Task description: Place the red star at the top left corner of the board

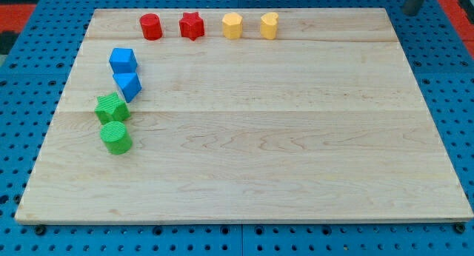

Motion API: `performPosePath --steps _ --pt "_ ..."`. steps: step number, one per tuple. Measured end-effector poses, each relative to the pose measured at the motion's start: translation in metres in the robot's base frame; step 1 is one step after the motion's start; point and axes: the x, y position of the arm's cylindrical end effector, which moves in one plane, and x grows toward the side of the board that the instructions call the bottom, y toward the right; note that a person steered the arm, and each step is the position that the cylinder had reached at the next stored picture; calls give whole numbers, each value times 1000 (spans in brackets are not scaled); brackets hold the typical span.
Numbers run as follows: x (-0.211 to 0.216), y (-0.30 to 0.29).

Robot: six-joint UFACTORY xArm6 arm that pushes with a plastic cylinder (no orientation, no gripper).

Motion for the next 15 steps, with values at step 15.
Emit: performPosePath --steps 15 --pt "93 -271"
